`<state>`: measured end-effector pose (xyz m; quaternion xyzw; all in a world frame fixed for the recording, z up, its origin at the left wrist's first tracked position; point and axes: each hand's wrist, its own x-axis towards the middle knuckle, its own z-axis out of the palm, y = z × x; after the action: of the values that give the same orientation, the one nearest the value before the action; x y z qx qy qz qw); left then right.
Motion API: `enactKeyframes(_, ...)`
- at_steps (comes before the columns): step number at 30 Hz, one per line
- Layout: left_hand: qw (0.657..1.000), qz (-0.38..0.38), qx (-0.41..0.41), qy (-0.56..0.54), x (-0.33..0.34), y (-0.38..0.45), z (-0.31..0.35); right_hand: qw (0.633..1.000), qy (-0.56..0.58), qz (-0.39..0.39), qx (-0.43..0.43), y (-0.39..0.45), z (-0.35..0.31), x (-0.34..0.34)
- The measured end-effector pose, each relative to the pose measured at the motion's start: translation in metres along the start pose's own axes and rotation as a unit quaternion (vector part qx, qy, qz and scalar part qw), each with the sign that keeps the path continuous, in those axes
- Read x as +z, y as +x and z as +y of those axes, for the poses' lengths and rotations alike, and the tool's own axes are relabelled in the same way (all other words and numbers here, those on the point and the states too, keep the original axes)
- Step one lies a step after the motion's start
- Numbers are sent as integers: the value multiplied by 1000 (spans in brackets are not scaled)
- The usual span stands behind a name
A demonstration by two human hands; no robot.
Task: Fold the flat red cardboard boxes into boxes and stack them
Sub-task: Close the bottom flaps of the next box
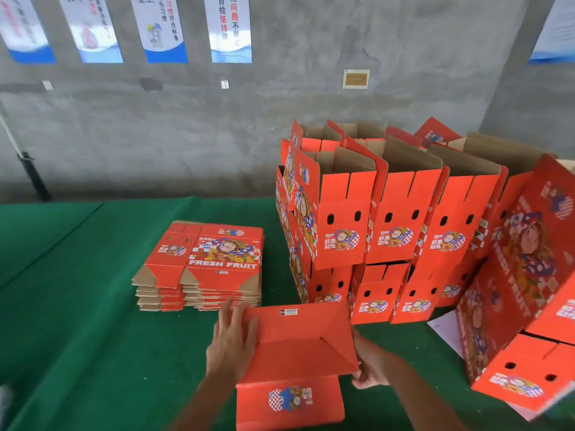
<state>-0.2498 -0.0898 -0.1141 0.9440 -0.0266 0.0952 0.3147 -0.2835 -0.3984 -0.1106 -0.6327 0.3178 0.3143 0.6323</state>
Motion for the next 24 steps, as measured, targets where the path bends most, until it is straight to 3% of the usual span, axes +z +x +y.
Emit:
enactKeyframes(3,999,18,-23,-32,-7,-13,-17,998,-53,-21,-39,9,1,15)
enactKeyframes(7,980,76,-95,-158,-23,-21,-33,985,-134,-9,-110,7,-9,30)
enactKeyframes(11,953,117,-160,-229,-47,-25,-46,970,-170,-103,-141,-7,-15,45)
enactKeyframes(14,943,125,-164,-263,-69,-25,-55,959,-141,-147,-199,-25,-26,50)
enactKeyframes(16,952,106,-147,-248,-85,-26,-70,942,-149,-134,-268,-41,-35,56)
enactKeyframes(20,973,-9,-122,-195,-90,-36,-88,874,-292,-95,-378,-84,-47,88)
enactKeyframes(22,962,-64,-116,-237,-81,-45,-67,793,-444,-36,-415,-96,-40,112)
enactKeyframes(24,944,-65,-139,-293,-63,-49,-51,719,-533,44,-444,-94,-12,139)
